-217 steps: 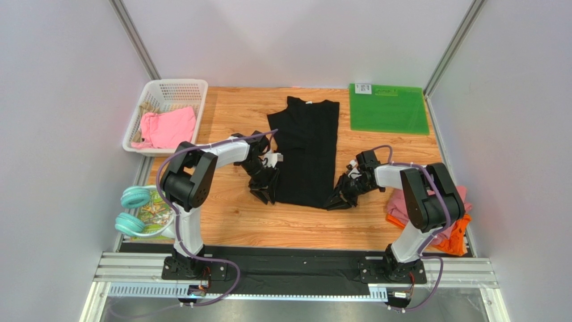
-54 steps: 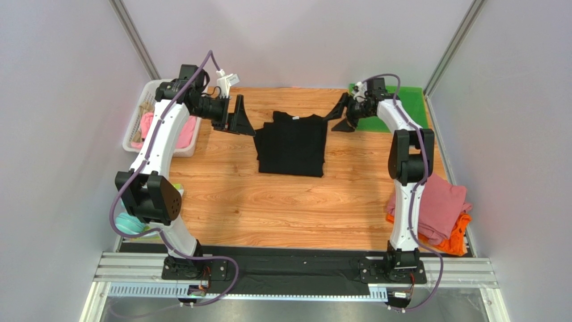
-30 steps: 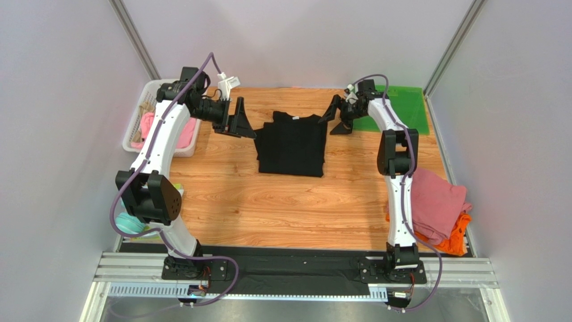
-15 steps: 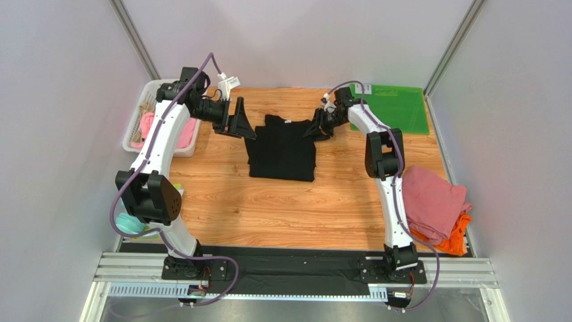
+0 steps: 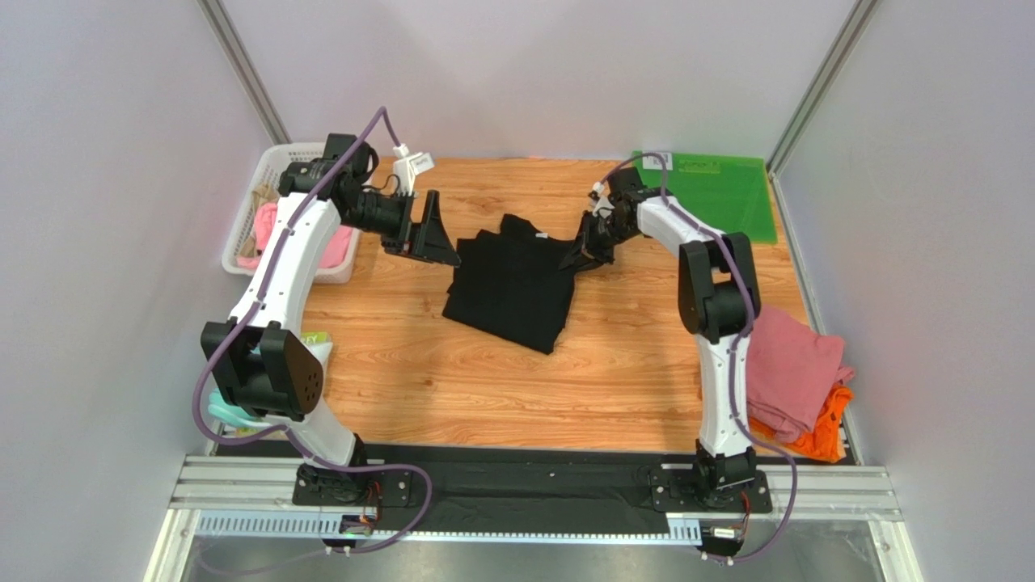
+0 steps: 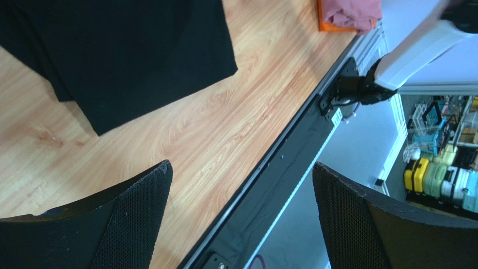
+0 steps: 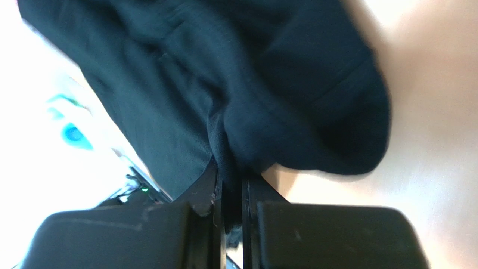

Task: Fold and stack the t-shirts
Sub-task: Put the neatly folded tshirt into the corner of the board with the right arm

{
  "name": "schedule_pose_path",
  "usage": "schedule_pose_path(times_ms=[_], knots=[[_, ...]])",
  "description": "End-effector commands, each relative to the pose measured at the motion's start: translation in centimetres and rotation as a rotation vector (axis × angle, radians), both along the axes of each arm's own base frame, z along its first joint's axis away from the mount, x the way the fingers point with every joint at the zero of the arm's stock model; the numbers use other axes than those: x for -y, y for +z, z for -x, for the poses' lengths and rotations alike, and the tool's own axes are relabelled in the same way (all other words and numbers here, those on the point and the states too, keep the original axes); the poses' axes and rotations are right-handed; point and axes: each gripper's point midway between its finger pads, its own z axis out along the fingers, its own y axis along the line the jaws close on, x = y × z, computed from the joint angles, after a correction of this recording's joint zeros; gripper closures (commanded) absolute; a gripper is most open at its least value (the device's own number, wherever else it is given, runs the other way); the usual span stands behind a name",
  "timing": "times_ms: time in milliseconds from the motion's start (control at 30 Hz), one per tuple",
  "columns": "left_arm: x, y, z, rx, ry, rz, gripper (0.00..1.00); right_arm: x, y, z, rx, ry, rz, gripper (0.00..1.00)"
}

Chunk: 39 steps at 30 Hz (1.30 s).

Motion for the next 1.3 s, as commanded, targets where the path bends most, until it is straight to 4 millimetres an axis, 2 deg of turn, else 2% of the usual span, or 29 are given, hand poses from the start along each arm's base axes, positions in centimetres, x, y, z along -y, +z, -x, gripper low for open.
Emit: schedule_pose_path(times_ms=[0, 33, 67, 100, 133, 167, 200, 233, 267, 300, 333, 367, 400, 467, 500, 633, 733, 933, 1000, 1200, 1267], knots=[[-0.9, -1.3, 1.2, 0.043, -0.031, -0.046, 0.00, 2.1, 10.0, 1.5, 0.233, -0.090, 0.096, 1.00], [-1.1, -1.6, 1.6, 0.045, -0.030, -0.055, 0.00, 3.0, 12.9, 2.1, 0.282, -0.131, 0.094, 1.00], [-1.2, -1.6, 1.8, 0.054, -0.032, -0.061, 0.00, 3.9, 11.9, 3.6, 0.236, -0.158, 0.112, 1.00], [-1.3, -1.6, 2.1, 0.062, -0.037, -0.063, 0.00, 5.1, 12.3, 4.0, 0.232, -0.199, 0.121, 1.00], [-1.3, -1.3, 2.6, 0.074, -0.039, -0.062, 0.00, 6.0, 14.2, 4.9, 0.264, -0.243, 0.120, 1.00], [-1.3, -1.2, 2.9, 0.079, -0.042, -0.061, 0.00, 7.0, 12.6, 6.6, 0.215, -0.266, 0.144, 1.00], [-1.4, -0.5, 3.3, 0.102, -0.044, -0.059, 0.00, 8.0, 12.7, 7.1, 0.210, -0.297, 0.151, 1.00], [-1.4, -0.3, 3.5, 0.113, -0.046, -0.057, 0.00, 8.9, 13.7, 8.1, 0.232, -0.326, 0.150, 1.00], [-1.4, -0.2, 3.8, 0.115, -0.047, -0.057, 0.00, 9.8, 12.7, 9.4, 0.200, -0.347, 0.169, 1.00], [-1.4, 0.4, 4.3, 0.137, -0.051, -0.056, 0.00, 11.4, 12.8, 9.6, 0.201, -0.392, 0.178, 1.00], [-1.5, 0.6, 4.5, 0.145, -0.054, -0.055, 0.00, 12.6, 13.9, 10.4, 0.222, -0.429, 0.193, 1.00], [-1.5, 0.8, 4.8, 0.146, -0.056, -0.056, 0.00, 13.7, 14.2, 10.9, 0.226, -0.455, 0.203, 1.00], [-1.6, 1.1, 5.2, 0.161, -0.058, -0.057, 0.00, 16.1, 14.1, 11.2, 0.215, -0.524, 0.217, 1.00], [-1.6, 1.5, 5.7, 0.167, -0.061, -0.055, 0.00, 17.9, 15.2, 12.6, 0.217, -0.568, 0.218, 1.00], [-1.6, 1.7, 5.9, 0.175, -0.063, -0.055, 0.00, 19.6, 15.4, 13.1, 0.209, -0.614, 0.228, 1.00], [-1.7, 2.1, 6.4, 0.193, -0.064, -0.055, 0.00, 22.5, 15.5, 16.4, 0.168, -0.695, 0.313, 1.00], [-1.6, 2.3, 6.7, 0.191, -0.061, -0.049, 0.00, 24.0, 15.9, 17.9, 0.178, -0.769, 0.356, 1.00], [-1.3, 3.1, 7.1, 0.197, -0.063, -0.022, 0.00, 26.9, 17.3, 18.9, 0.176, -0.915, 0.375, 1.00], [-1.4, 3.3, 7.1, 0.199, -0.062, -0.023, 0.00, 28.2, 18.0, 18.7, 0.185, -0.974, 0.373, 1.00], [-1.2, 3.4, 7.2, 0.193, -0.068, -0.015, 0.00, 32.5, 17.8, 18.5, 0.130, -1.134, 0.384, 1.00], [-1.2, 3.4, 7.2, 0.190, -0.072, -0.010, 0.00, 32.7, 18.1, 17.7, 0.129, -1.156, 0.324, 1.00]])
